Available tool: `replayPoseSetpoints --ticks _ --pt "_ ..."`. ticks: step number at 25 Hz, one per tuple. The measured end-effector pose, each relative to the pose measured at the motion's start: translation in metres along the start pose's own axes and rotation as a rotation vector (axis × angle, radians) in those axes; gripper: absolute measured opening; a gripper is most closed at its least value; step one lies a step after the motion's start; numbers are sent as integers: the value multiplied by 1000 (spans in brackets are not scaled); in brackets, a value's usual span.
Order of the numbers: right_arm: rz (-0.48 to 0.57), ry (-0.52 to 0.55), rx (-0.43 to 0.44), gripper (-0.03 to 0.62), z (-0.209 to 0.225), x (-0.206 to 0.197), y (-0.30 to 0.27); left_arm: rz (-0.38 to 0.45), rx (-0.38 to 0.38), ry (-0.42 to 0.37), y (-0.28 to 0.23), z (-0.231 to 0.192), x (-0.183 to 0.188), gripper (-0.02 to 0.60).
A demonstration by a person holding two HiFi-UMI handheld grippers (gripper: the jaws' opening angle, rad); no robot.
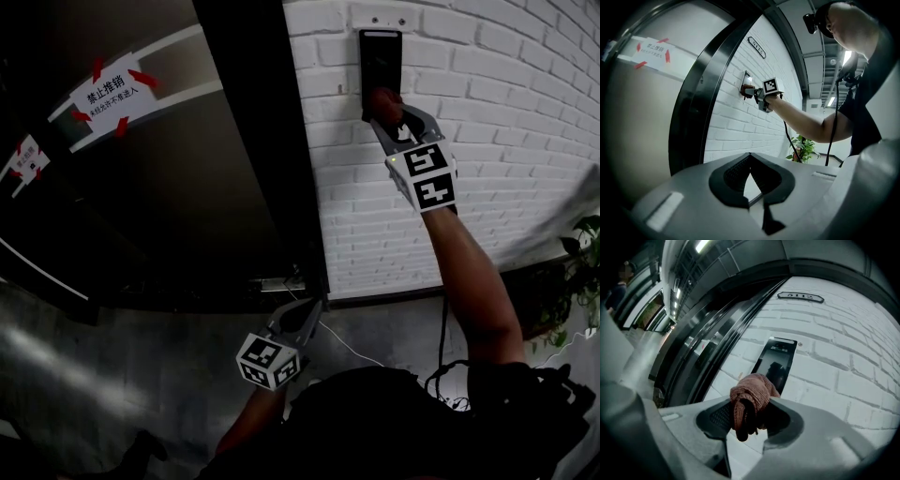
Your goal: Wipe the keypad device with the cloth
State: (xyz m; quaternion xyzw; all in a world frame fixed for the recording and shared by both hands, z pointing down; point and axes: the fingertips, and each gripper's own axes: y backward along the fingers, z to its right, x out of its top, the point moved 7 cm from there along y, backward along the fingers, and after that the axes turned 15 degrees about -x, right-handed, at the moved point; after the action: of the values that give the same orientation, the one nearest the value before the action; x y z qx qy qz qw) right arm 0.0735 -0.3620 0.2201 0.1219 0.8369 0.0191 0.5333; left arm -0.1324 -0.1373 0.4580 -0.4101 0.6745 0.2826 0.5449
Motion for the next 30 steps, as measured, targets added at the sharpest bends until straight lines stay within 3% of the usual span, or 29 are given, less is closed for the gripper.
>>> replayPoseSetpoints --ticks 19,30 --pt "-82 -21 10 144 -10 -18 4 -1 -40 0 12 -1 -1 17" --pt "-190 -108 45 144 -21 -44 43 -41 -135 13 22 -6 -2 17"
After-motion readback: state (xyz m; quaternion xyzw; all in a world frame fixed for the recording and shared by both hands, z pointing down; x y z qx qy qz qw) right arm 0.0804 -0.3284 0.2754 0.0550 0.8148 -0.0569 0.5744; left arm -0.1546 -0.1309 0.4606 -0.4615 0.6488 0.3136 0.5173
